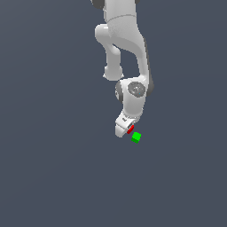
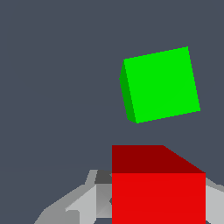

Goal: Stack the red cube on top of the green cube.

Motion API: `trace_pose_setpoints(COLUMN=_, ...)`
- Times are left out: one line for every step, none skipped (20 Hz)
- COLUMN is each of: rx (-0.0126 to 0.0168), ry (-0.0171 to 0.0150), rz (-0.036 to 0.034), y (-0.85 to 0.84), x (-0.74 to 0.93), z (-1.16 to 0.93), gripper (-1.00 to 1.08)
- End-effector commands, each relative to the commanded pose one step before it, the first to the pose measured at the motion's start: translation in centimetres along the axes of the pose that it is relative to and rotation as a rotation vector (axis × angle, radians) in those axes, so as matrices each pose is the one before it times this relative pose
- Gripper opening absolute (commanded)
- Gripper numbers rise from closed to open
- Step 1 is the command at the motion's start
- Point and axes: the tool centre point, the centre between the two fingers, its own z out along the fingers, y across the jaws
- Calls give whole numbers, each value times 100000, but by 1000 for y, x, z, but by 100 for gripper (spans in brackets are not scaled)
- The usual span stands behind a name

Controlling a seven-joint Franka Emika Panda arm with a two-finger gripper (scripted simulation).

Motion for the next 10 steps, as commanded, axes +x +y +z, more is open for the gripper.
trace_pose_setpoints(rx=-128, ry=95, rz=-55, y=-7, x=23, z=-1442, gripper=-100)
trace_pose_setpoints(rx=0, ry=0, rz=0, y=-9, x=-13, z=-699, gripper=-100)
trace_pose_setpoints(rx=0, ry=0, rz=0, y=-8, x=-11, z=-752, gripper=-100)
trace_pose_setpoints(rx=0, ry=0, rz=0, y=-6, x=-6, z=-718, gripper=-100)
trace_pose_setpoints(rx=0, ry=0, rz=0, y=-4, x=-2, z=-666, gripper=-100)
trace_pose_setpoints(rx=29, ry=10, rz=-38, y=-17, x=15, z=-606, gripper=-100)
trace_pose_setpoints(rx=0, ry=0, rz=0, y=-1, x=5, z=-556, gripper=-100)
trace_pose_setpoints(rx=0, ry=0, rz=0, y=0, x=8, z=-498, gripper=-100)
trace_pose_setpoints(rx=0, ry=0, rz=0, y=1, x=9, z=-438, gripper=-100)
trace_pose_setpoints(rx=0, ry=0, rz=0, y=2, x=10, z=-375, gripper=-100)
